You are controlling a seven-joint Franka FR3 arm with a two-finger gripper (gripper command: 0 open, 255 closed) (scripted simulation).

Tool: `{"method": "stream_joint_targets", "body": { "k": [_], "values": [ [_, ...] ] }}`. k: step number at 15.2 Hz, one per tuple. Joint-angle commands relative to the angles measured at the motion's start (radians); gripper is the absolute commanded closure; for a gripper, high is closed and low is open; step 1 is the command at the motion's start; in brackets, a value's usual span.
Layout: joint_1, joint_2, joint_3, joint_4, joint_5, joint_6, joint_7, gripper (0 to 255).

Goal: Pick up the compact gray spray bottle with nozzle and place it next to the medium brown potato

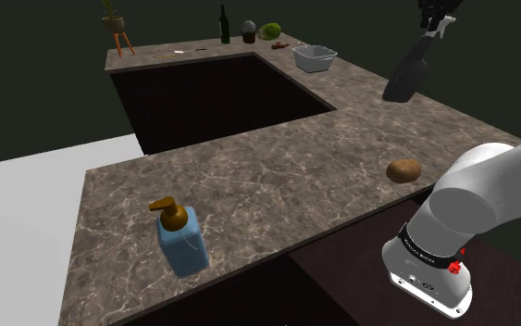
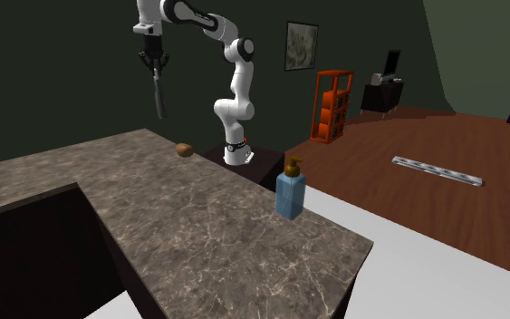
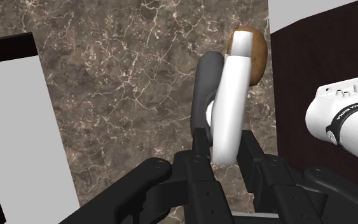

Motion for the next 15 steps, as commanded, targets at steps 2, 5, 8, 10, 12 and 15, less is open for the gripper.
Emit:
{"method": "stream_joint_targets", "body": {
  "k": [2, 5, 8, 10, 12, 15],
  "values": [
    [-0.004, -0.023, -0.002, -0.059, -0.006, 0.037, 0.010, 255],
    [-0.007, -0.041, -0.006, -0.114, -0.012, 0.073, 0.019, 255],
    [-0.011, -0.058, -0.010, -0.167, -0.018, 0.109, 0.027, 255],
    [-0.013, -0.068, -0.013, -0.201, -0.023, 0.133, 0.033, 255],
    [-0.015, -0.077, -0.017, -0.234, -0.027, 0.156, 0.038, 255],
    [-0.019, -0.089, -0.023, -0.282, -0.034, 0.192, 0.046, 255]
  ]
}}
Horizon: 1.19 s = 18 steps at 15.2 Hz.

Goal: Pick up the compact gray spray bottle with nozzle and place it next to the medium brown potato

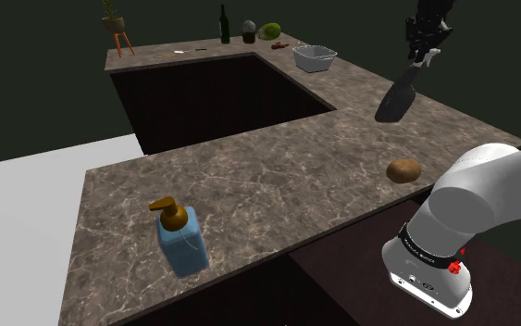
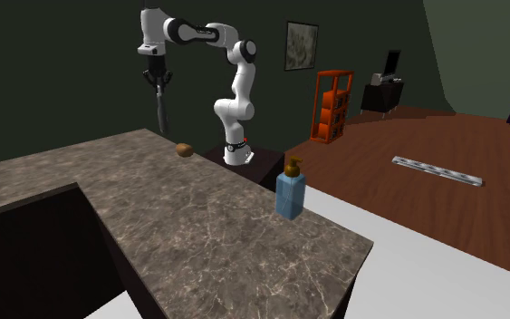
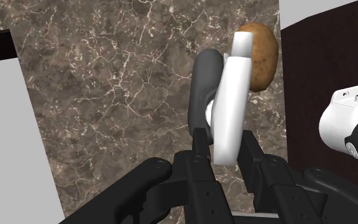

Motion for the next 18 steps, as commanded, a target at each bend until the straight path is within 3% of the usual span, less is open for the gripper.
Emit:
{"method": "stream_joint_targets", "body": {
  "k": [1, 18],
  "values": [
    [-0.002, -0.008, -0.005, -0.034, -0.005, 0.026, 0.005, 255],
    [-0.022, -0.038, -0.053, -0.275, -0.053, 0.236, 0.044, 255]
  ]
}}
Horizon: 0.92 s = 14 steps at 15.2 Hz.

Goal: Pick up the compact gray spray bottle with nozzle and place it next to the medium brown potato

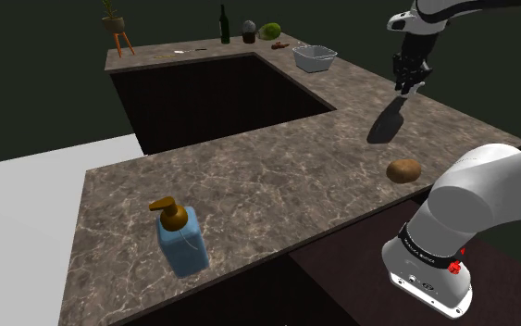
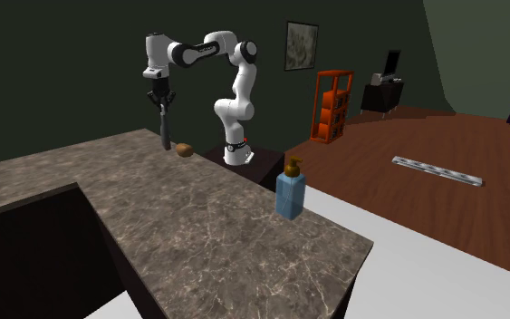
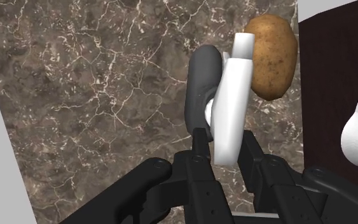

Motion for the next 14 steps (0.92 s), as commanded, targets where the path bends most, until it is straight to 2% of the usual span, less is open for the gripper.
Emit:
{"method": "stream_joint_targets", "body": {
  "k": [1, 14],
  "values": [
    [-0.002, 0.003, -0.009, -0.024, -0.007, 0.027, 0.003, 255],
    [-0.014, 0.033, -0.062, -0.173, -0.054, 0.206, 0.030, 255]
  ]
}}
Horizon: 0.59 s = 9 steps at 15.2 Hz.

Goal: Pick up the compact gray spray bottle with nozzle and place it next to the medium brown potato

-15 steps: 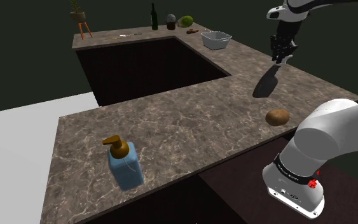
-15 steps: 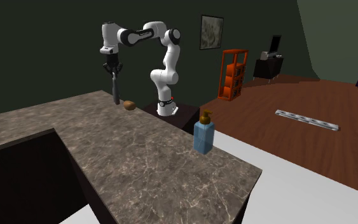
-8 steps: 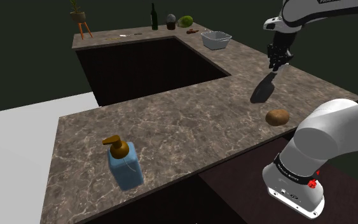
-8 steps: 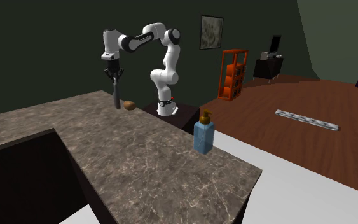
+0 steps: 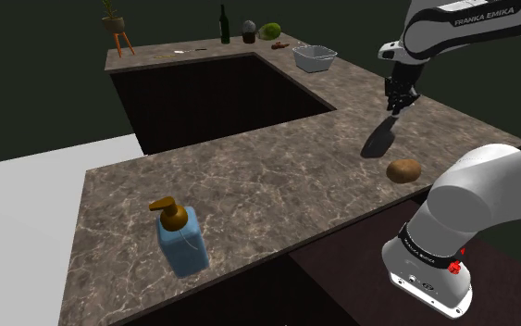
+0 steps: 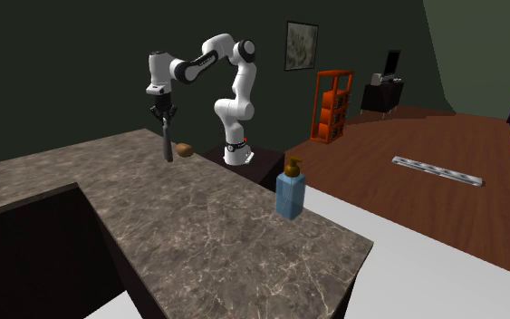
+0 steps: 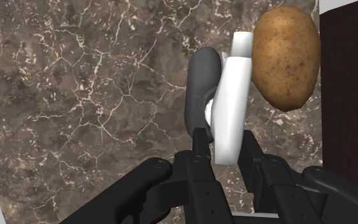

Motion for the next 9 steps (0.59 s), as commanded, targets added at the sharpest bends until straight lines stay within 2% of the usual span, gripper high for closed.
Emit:
{"method": "stream_joint_targets", "body": {
  "k": [1, 4, 9],
  "values": [
    [-0.001, 0.007, -0.008, -0.023, -0.008, 0.030, 0.006, 255],
    [-0.003, 0.022, -0.021, -0.051, -0.019, 0.072, 0.012, 255],
    [-0.004, 0.022, -0.021, -0.051, -0.018, 0.072, 0.012, 255]
  ]
}}
